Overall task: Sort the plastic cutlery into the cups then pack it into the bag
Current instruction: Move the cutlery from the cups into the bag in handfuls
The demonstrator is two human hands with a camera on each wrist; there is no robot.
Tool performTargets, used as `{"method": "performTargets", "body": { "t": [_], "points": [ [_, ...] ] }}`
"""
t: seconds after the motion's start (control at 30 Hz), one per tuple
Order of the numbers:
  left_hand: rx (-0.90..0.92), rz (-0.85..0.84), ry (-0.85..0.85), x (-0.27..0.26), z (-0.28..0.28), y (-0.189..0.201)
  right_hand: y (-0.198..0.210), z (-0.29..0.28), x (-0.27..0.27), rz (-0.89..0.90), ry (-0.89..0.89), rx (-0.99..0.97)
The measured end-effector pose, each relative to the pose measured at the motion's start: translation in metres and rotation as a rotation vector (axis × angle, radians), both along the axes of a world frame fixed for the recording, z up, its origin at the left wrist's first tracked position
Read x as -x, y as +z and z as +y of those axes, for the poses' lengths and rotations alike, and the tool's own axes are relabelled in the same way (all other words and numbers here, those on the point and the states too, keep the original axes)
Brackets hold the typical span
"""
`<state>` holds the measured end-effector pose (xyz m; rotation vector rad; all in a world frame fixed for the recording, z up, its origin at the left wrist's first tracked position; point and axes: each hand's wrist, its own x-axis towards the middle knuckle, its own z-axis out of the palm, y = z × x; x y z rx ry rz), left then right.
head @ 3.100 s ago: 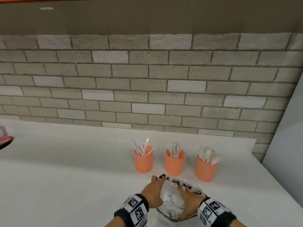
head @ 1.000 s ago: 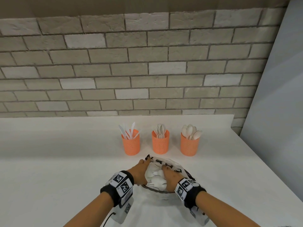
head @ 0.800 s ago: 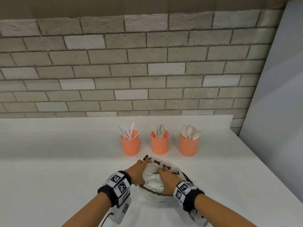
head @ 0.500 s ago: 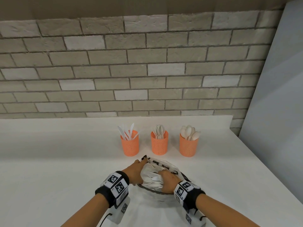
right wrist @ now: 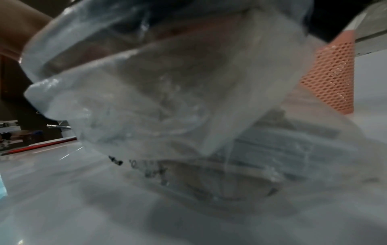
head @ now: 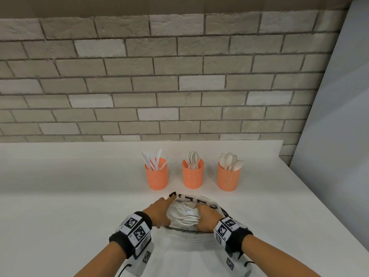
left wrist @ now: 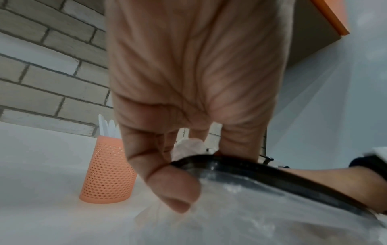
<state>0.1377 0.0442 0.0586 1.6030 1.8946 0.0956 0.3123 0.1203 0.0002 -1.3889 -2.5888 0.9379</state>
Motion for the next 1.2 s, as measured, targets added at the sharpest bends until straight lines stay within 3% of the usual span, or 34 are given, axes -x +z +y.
{"method": "performTargets", "body": {
  "t": [0.43, 0.67, 0.8, 0.87, 0.97, 1.07, 1.2],
  "points": [
    [-0.075, -0.138, 0.054, 0.004, 0.005, 0.007, 0.01, 0.005, -0.003, 0.064, 0.081, 0.066],
    [-0.17, -0.311, 0.119, 0.001, 0.005, 0.006, 0.024, -0.001, -0.011, 0.331, 0.132, 0.119],
    [-0.078, -0.282, 0.085, 0.004, -0.001, 0.004, 0.04, -0.004, -0.011, 0.532, 0.078, 0.154],
    [-0.059, -0.191, 0.036, 0.005, -0.004, 0.01, 0.048, -0.003, -0.008, 0.659, 0.023, 0.181],
    [-0.412, -0.067, 0.067, 0.002, -0.002, 0.023, 0.07, 0.001, -0.001, 0.795, -0.065, 0.167],
    [-0.709, -0.441, 0.305, -0.014, 0.004, 0.043, 0.102, 0.003, 0.005, 0.951, -0.151, 0.138],
    [-0.467, -1.24, 0.684, -0.036, 0.013, 0.054, 0.131, 0.006, 0.014, 1.144, -0.247, 0.1]
  ]
}}
